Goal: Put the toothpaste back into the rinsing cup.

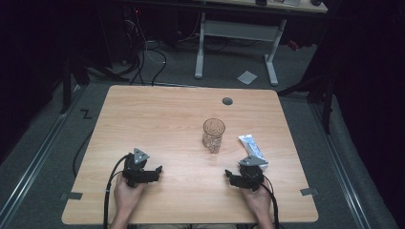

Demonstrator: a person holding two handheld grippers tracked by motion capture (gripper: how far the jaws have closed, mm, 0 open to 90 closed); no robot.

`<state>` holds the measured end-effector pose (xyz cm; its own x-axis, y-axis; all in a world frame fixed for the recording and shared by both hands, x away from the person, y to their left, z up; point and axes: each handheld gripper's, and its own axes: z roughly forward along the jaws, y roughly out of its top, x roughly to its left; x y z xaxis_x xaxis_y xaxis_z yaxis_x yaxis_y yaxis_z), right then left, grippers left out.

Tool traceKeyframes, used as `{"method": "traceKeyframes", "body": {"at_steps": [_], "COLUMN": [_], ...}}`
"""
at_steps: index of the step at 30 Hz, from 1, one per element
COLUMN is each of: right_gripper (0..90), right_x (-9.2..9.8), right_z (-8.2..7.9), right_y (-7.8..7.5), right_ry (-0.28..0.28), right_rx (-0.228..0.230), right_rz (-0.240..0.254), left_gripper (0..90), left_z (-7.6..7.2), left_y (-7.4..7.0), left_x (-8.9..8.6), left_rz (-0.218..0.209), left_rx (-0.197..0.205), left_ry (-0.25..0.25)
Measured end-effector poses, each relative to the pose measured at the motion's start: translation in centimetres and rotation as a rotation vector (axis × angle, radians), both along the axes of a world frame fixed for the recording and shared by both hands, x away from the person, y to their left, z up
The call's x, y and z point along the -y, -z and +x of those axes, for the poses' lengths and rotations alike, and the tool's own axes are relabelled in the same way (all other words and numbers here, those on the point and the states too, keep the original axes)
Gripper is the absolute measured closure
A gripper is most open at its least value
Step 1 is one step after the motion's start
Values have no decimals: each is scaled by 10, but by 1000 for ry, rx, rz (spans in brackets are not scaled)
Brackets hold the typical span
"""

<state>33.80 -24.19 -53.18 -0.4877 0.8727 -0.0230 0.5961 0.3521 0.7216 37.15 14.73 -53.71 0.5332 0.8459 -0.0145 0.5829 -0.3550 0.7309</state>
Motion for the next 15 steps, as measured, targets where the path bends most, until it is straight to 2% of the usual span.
{"method": "traceKeyframes", "body": {"at_steps": [15], "right_gripper": [304], "right_x": [0], "right_z": [0], "right_y": [0], "right_ry": [-1], "right_rx": [-1], "right_rz": [1], "left_gripper": [159], "left_z": [0], "left_y": [0], "left_x": [0], "left_rz": [1], "left_rx": [0], "left_ry": [0]}}
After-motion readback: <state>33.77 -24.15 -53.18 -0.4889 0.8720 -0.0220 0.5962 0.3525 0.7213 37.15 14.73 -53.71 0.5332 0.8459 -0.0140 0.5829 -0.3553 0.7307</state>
